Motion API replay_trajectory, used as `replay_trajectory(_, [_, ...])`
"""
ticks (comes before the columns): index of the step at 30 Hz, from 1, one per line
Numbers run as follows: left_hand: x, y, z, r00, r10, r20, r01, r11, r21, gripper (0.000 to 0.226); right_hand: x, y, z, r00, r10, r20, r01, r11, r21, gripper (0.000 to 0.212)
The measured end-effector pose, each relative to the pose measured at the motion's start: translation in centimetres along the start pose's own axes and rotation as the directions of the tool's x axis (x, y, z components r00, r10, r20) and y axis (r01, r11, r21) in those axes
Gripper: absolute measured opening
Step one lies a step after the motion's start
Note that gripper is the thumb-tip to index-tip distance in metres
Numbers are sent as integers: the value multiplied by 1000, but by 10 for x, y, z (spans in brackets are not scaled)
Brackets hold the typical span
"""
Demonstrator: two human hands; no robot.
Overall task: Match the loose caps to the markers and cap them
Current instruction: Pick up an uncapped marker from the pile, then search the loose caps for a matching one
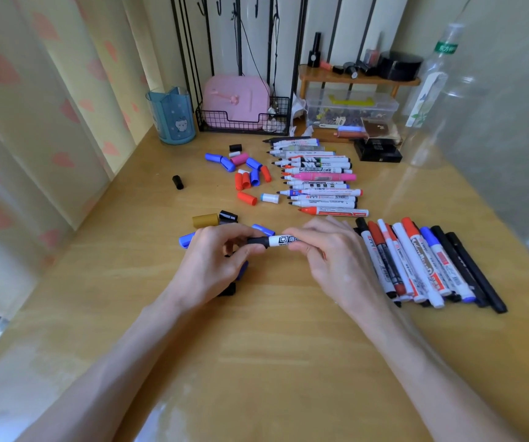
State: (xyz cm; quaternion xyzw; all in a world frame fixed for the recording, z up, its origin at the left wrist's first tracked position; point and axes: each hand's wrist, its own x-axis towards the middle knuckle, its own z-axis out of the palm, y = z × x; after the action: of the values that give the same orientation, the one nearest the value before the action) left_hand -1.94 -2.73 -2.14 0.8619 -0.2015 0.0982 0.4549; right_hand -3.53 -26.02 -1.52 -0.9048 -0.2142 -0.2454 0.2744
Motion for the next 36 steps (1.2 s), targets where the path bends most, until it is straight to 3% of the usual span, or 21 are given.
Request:
replay_trajectory(4, [1,0,1,999,29,-25,-29,1000,-8,19,0,0,5,999,-11,-35,11,1000,14,21])
replay_trajectory(9, [-3,0,4,998,57,18,-58,997,55,12,-1,-6,3,997,-69,18,70,997,-42,19])
replay_trajectory(15, [6,11,10,999,32,-30,-34,998,-58,23,7,-6,-23,999,12,50,-8,996,-88,15])
replay_trajectory(19, [7,11,13,996,61,-63,-61,998,4,48,9,7,-48,973,230,9,-227,964,-141,8])
replay_trajectory(21, [7,12,18,994,110,-25,-109,992,56,44,8,18,-60,912,411,7,-400,891,-215,10])
replay_trajectory(24, [11,22,34,983,161,87,-171,979,109,39,4,26,-69,838,544,30,-512,805,-301,17])
replay_trajectory(28, [21,34,55,971,182,157,-201,973,115,37,0,27,-66,821,561,106,-479,779,-405,28])
replay_trajectory(36, [26,37,69,971,161,177,-182,977,109,35,-3,26,-57,843,523,128,-436,803,-406,19])
